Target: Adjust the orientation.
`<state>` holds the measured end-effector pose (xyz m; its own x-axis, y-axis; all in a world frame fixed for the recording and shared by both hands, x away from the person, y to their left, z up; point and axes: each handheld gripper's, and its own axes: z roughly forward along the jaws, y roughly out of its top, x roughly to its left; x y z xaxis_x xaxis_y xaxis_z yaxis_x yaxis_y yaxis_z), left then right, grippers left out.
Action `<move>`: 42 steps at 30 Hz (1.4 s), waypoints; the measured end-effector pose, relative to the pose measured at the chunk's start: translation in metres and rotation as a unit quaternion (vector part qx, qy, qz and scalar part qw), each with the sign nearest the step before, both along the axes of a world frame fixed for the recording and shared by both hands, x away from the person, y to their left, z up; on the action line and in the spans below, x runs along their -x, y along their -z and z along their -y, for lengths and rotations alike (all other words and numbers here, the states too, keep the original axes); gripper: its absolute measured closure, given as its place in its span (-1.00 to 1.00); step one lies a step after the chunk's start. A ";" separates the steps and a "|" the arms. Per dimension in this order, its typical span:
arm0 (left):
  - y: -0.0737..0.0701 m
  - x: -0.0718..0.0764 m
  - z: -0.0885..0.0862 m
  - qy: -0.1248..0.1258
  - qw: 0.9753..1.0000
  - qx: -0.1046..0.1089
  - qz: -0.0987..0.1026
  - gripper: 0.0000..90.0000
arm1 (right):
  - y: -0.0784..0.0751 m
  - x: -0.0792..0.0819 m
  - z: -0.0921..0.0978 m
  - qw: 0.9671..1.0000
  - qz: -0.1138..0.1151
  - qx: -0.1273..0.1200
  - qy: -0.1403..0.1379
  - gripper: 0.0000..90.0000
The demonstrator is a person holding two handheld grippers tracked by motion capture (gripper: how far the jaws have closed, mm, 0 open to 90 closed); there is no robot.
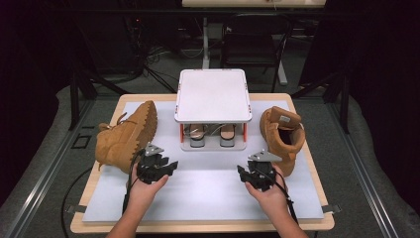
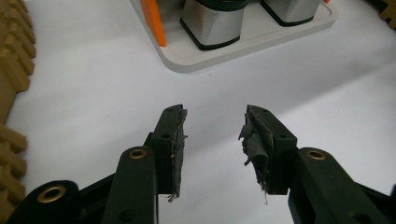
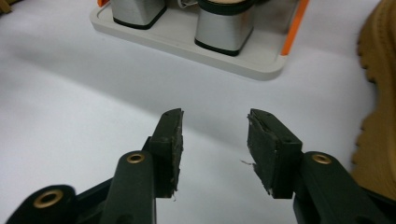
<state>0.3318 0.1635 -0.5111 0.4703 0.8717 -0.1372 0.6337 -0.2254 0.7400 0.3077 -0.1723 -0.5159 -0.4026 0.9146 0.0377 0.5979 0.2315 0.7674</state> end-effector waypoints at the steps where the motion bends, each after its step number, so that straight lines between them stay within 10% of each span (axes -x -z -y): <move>1: 0.000 0.003 -0.003 -0.001 1.000 0.003 0.001 0.28 | 0.001 0.005 0.003 1.000 0.006 0.006 0.001 0.20; 11: 0.002 0.017 -0.035 -0.028 1.000 0.001 -0.010 0.16 | 0.001 0.038 0.029 1.000 0.023 -0.011 0.017 0.20; 28: -0.024 0.028 -0.096 -0.089 0.996 0.017 -0.004 0.10 | 0.002 0.041 0.038 1.000 0.013 -0.024 0.008 0.12; 42: -0.074 -0.003 -0.143 -0.128 0.991 -0.018 -0.019 -0.07 | 0.006 0.040 0.035 0.999 0.006 -0.031 0.007 0.11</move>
<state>0.3347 0.3062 -0.4372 0.2283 0.9665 -0.1170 0.7008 -0.0797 0.7089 0.2679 -0.2071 -0.5224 -0.3905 0.9163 0.0895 0.5921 0.1755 0.7865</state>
